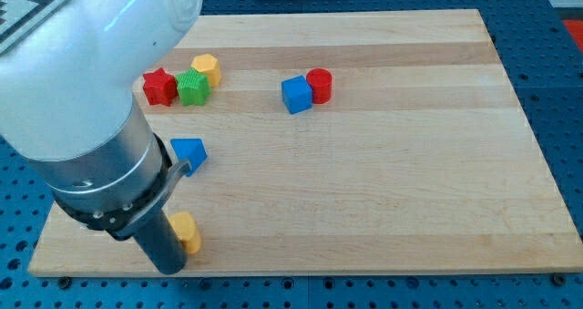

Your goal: Point your arm to the yellow heart

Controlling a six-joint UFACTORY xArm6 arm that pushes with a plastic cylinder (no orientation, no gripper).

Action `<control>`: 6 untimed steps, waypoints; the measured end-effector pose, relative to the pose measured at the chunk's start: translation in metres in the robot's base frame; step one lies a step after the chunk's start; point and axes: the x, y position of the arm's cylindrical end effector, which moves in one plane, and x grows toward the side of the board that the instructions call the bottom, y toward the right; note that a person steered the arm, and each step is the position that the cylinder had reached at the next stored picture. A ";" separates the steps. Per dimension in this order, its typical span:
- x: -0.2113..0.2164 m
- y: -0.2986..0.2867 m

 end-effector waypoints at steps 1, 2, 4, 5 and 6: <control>-0.001 0.002; -0.003 -0.022; -0.029 -0.036; -0.030 -0.030; -0.030 -0.026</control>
